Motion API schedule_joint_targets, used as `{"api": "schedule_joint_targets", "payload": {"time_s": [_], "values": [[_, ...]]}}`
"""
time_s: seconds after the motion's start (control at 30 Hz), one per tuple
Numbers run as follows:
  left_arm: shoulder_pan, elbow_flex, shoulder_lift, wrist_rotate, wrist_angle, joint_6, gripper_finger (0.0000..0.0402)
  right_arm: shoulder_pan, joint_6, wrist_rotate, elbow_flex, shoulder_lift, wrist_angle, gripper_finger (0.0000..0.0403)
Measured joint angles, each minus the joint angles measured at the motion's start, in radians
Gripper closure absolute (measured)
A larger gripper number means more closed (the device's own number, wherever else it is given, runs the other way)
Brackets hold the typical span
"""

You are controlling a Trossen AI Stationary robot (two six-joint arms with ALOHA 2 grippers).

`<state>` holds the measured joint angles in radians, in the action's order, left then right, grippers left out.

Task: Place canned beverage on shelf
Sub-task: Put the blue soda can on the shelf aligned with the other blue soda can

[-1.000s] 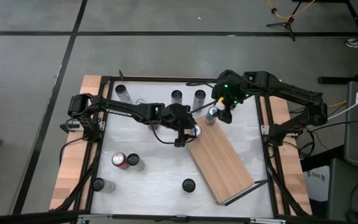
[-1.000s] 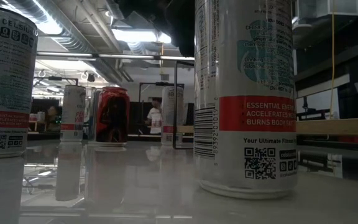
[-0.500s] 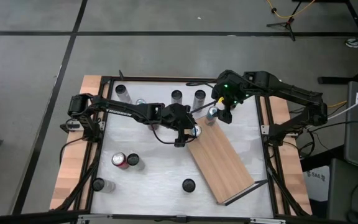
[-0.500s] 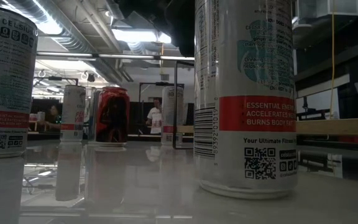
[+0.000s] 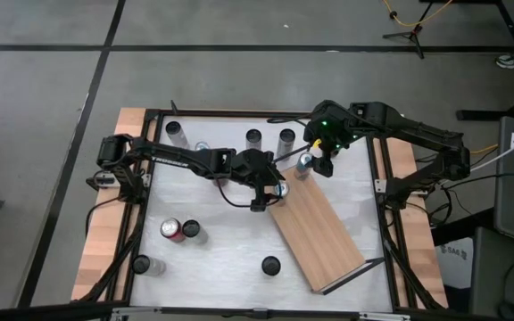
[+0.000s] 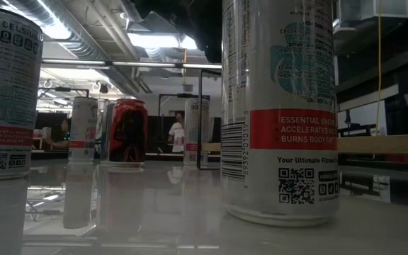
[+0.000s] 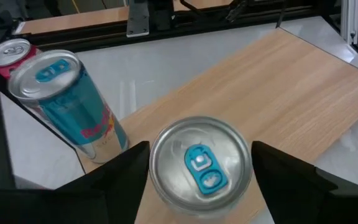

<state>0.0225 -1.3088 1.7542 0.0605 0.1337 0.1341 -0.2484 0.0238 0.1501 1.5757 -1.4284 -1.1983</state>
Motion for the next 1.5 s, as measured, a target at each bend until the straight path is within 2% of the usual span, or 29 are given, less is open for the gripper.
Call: {"api": "schedule_joint_targets", "payload": {"time_s": [0.2, 0.4, 0.63, 0.93, 1.2, 1.5], "values": [[0.000, 0.000, 0.000, 0.000, 0.003, 0.000, 0.0095, 0.000, 0.000, 0.000, 0.000, 0.000, 0.000, 0.0068], [0.000, 0.000, -0.002, 0.000, -0.014, -0.002, 0.0092, 0.000, 0.000, 0.004, 0.000, 0.000, 0.003, 0.0068], [0.000, 0.000, -0.034, 0.000, -0.030, -0.045, 0.0092, 0.010, -0.002, 0.103, 0.000, 0.000, 0.071, 0.0068], [0.000, 0.000, -0.166, 0.000, 0.032, -0.076, 0.0091, 0.160, -0.046, 0.012, 0.000, 0.000, 0.171, 0.0068], [0.001, -0.001, -0.341, -0.097, 0.260, -0.085, 0.0091, 0.293, -0.131, -0.133, 0.000, -0.037, 0.257, 0.0068], [0.001, -0.001, -0.545, -0.122, 0.512, -0.190, 0.0091, 0.350, -0.182, -0.149, 0.000, -0.162, 0.268, 0.0068]]}}
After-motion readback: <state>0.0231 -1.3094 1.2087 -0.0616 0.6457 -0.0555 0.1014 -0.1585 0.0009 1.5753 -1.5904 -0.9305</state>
